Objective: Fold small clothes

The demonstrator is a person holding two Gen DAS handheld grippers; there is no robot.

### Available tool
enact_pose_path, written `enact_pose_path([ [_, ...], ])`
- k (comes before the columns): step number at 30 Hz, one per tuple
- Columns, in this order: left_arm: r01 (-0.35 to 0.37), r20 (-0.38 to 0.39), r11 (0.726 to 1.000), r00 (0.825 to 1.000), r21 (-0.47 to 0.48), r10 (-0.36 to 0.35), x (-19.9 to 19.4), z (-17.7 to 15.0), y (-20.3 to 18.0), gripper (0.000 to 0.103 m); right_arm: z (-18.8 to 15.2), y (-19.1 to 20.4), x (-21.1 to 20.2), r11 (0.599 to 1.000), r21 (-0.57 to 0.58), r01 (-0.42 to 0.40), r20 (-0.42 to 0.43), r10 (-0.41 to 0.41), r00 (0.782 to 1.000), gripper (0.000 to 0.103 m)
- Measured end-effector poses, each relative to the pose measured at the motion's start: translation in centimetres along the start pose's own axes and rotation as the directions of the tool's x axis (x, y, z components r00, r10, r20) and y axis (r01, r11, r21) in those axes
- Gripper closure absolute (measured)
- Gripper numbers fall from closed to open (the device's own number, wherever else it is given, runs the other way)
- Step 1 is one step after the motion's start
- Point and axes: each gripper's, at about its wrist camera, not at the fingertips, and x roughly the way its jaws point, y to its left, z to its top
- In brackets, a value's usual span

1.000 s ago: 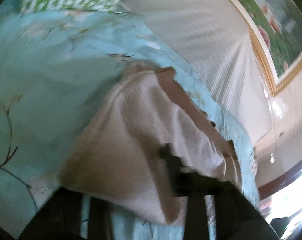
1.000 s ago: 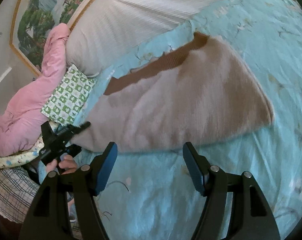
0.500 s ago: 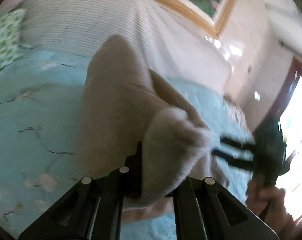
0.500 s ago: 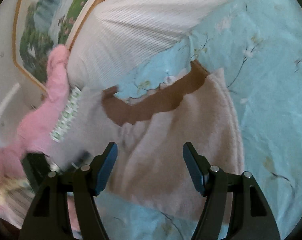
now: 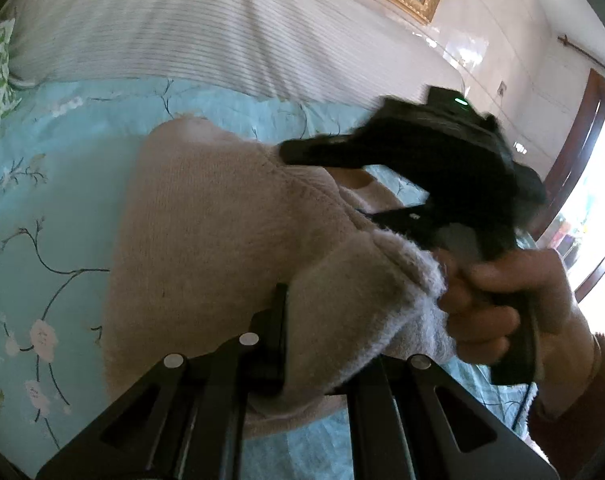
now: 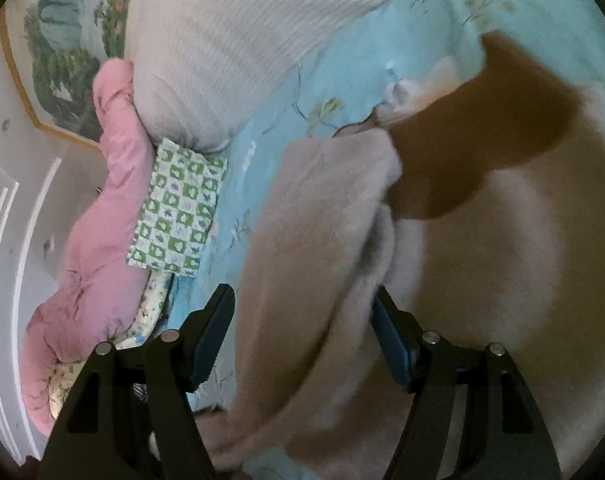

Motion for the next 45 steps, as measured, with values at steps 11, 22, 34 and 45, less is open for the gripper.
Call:
enact_pose_path([
  [11,0.065,0.054,0.993,0.996,0.099,-0.071,-1.1,2.3,-7.4,0.097,2.7,3.9,-7.0,0.975,-0.209,0.079,0.104,-0.058,0.993,0.083],
  [22,0.056,-0.070,0.991,0.996,0.120,-0.048,5.0,-1.2,-10.1,0.096,1.2,-5.3,-8.8,0.975,-0.104,0.195,0.085,-0.186,0.979,0.083],
  [34,0.164,-0.112,0.982,0.982,0.097,-0.153,3.8,-1.3,-10.7,0.059,0.8,-4.4,-10.4,0.936,-0.157,0.316,0.137,-0.296,0.945,0.080],
  [45,0.186,-0.102,0.982,0.978,0.037,-0.181,-2.9,-0.9,-6.4,0.022,-1.6,-4.5,-12.8,0.961,-0.033,0.276,0.205,-0.263,0.943,0.024],
])
